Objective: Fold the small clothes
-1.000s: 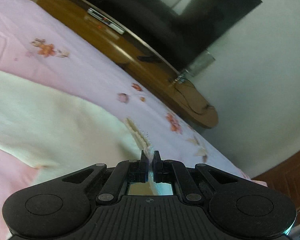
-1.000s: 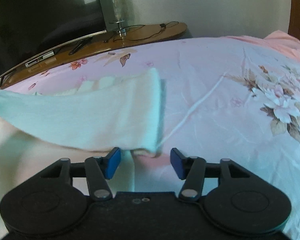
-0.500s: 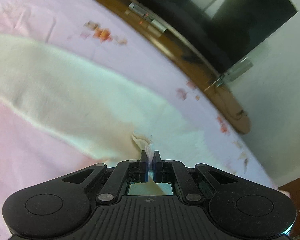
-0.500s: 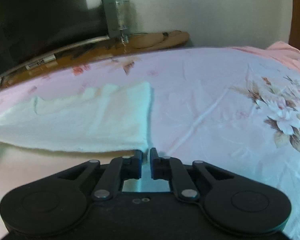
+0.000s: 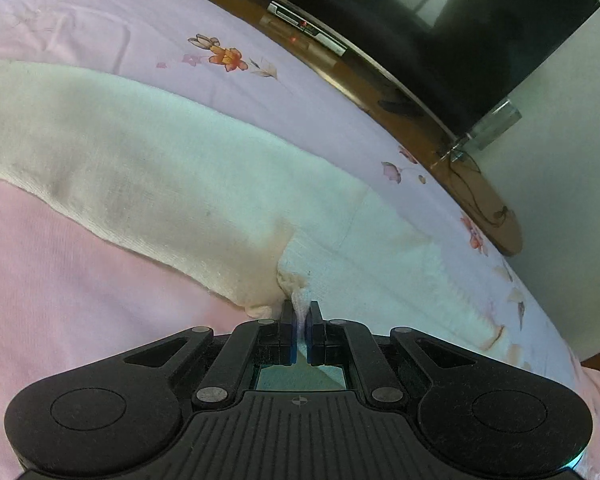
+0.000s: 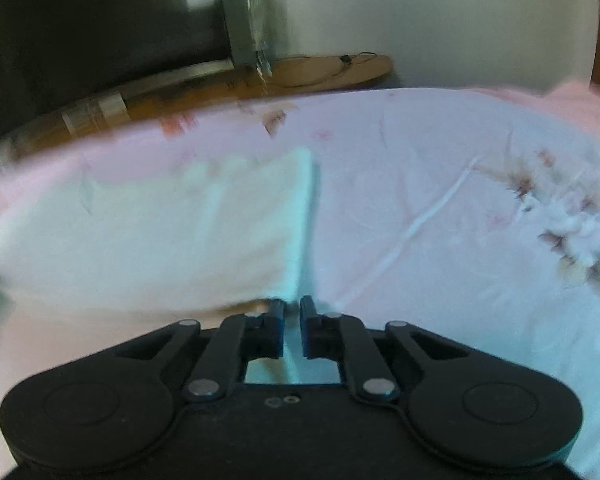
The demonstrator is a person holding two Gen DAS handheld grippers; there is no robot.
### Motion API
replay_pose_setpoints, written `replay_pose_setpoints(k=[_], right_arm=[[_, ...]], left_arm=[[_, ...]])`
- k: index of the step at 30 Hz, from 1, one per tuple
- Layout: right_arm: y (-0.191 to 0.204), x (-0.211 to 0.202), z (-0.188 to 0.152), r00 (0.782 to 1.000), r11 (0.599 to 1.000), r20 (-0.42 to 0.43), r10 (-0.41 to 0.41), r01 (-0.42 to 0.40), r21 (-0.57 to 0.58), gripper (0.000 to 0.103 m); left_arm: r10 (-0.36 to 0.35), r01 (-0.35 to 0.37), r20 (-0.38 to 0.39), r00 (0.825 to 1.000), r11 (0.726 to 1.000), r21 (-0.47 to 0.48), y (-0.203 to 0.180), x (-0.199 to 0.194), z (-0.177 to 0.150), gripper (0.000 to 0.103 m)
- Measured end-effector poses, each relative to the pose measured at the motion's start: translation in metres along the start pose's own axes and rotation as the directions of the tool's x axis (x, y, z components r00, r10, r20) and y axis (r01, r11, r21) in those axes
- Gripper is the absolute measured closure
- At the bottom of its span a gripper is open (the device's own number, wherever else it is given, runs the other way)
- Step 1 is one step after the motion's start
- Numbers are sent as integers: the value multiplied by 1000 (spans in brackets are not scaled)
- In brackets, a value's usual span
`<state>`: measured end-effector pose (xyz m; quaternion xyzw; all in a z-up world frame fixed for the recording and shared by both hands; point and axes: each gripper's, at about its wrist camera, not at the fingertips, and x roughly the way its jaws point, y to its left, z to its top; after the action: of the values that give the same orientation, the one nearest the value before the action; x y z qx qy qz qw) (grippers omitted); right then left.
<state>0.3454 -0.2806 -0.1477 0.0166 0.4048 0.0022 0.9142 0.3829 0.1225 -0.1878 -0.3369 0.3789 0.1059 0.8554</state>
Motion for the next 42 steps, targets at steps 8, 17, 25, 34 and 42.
replay_pose_setpoints(k=[8, 17, 25, 34, 42], right_arm=[[-19, -21, 10, 999, 995, 39, 36, -40, 96, 78], [-9, 23, 61, 996, 992, 31, 88, -90, 86, 77], [-19, 80, 90, 994, 987, -2, 113, -112, 118, 80], [-12, 75, 94, 999, 999, 10, 37, -37, 2, 87], [33, 24, 57, 991, 984, 7, 133, -131, -118, 77]], left_arm=[[6, -9, 69, 998, 999, 51, -3, -43, 11, 98], [15, -16, 17, 1000, 993, 118, -36, -6, 9, 98], [38, -40, 23, 999, 995, 97, -26, 14, 2, 99], [52, -55, 19, 998, 983, 175, -36, 8, 2, 99], [62, -61, 4, 998, 977, 205, -30, -6, -13, 98]])
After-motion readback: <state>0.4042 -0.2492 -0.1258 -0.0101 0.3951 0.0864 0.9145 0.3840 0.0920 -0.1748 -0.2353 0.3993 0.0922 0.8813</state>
